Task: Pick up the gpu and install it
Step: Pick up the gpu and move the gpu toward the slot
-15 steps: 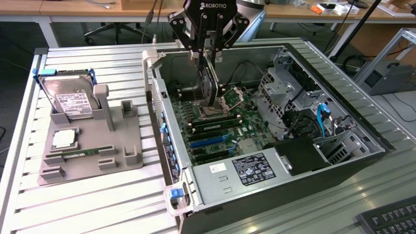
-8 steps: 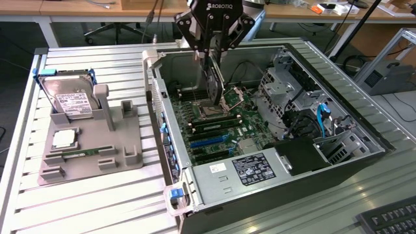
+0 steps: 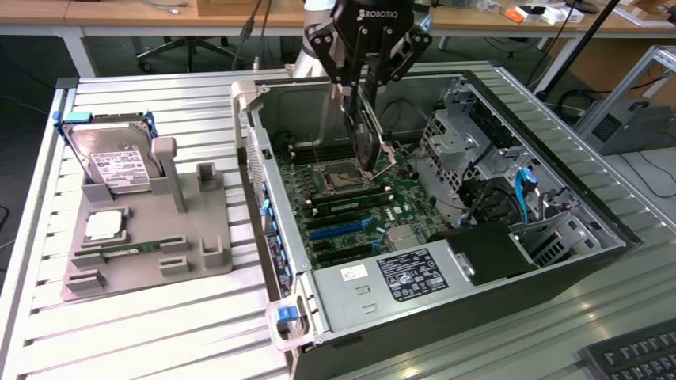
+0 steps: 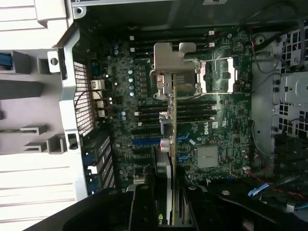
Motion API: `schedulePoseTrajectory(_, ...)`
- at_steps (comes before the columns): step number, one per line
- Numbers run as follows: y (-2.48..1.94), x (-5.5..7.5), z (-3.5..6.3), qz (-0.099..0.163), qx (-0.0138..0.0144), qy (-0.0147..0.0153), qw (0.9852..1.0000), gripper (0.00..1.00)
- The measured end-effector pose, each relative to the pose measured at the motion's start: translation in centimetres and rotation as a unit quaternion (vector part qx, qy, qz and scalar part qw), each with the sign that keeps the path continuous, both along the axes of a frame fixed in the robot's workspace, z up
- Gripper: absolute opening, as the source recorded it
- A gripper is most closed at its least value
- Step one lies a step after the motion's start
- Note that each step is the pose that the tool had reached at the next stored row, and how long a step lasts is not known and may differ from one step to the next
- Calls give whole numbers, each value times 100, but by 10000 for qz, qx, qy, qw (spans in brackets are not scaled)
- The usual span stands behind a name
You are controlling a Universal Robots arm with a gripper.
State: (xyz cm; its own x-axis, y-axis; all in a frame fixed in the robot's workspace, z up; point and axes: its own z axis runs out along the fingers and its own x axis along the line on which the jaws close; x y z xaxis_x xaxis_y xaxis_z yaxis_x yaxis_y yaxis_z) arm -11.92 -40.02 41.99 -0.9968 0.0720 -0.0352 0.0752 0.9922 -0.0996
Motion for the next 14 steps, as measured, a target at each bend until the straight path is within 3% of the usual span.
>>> schedulePoseTrajectory(10,0,283,-67,0,-21,1,10000,27)
schedulePoseTrajectory(14,0,452,-95,0,-30,2,10000,27)
